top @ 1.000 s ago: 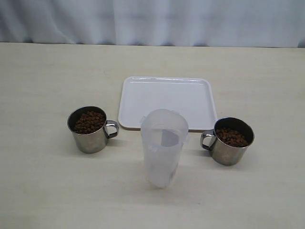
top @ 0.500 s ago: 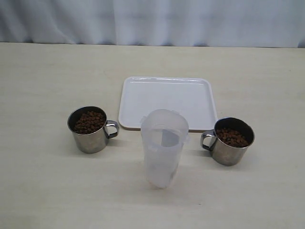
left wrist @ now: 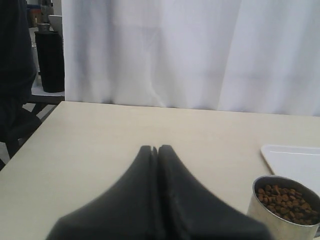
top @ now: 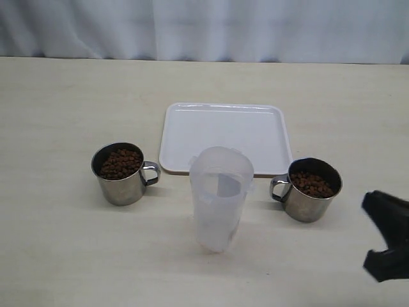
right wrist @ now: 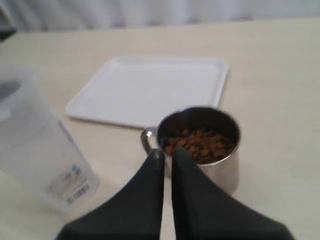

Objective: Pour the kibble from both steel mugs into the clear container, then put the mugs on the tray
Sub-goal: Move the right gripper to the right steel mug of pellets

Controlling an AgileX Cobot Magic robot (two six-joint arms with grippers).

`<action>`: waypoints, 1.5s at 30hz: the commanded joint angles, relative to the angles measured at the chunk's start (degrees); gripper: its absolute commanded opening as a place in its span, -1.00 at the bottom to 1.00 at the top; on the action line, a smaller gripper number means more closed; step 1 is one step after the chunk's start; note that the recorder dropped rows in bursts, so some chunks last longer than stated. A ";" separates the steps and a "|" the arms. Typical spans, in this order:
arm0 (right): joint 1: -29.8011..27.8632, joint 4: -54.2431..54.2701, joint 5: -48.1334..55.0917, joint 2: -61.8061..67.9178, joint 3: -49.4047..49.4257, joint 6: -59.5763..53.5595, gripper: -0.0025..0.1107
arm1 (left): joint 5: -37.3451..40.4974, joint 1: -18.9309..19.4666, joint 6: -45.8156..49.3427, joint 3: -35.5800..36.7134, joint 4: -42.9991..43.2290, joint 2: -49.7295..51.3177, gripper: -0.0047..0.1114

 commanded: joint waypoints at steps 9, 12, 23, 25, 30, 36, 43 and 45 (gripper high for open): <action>7.90 12.13 -28.03 40.05 0.13 -8.57 0.54 | -0.79 0.06 -0.45 0.18 -0.10 -0.16 -0.92; 7.90 12.25 -27.11 44.56 -1.57 -7.83 0.97 | -0.79 0.06 -0.45 0.18 -0.10 -0.16 -0.92; 7.90 16.25 -31.11 59.13 -9.18 -7.83 0.97 | -0.79 0.06 -0.45 0.18 -0.10 -0.16 -0.92; 7.90 18.31 -32.36 61.05 -10.21 -7.83 0.97 | -0.79 0.06 -0.45 0.18 -0.10 -0.16 -0.92; 7.90 21.30 -35.75 63.95 -11.54 -6.51 0.97 | -0.79 0.06 -0.45 0.18 -0.10 -0.16 -0.92; 7.90 21.30 -40.84 66.25 -11.80 -4.85 0.97 | -0.79 0.06 -0.45 0.18 0.01 -0.16 -0.92; 7.90 22.99 -34.49 66.25 -16.22 -15.81 0.97 | -0.79 0.06 -0.45 0.18 0.01 -0.16 -0.92; 7.90 23.59 -30.97 66.25 -17.32 -18.81 0.97 | -0.79 0.06 -0.45 0.18 0.01 -0.16 -0.92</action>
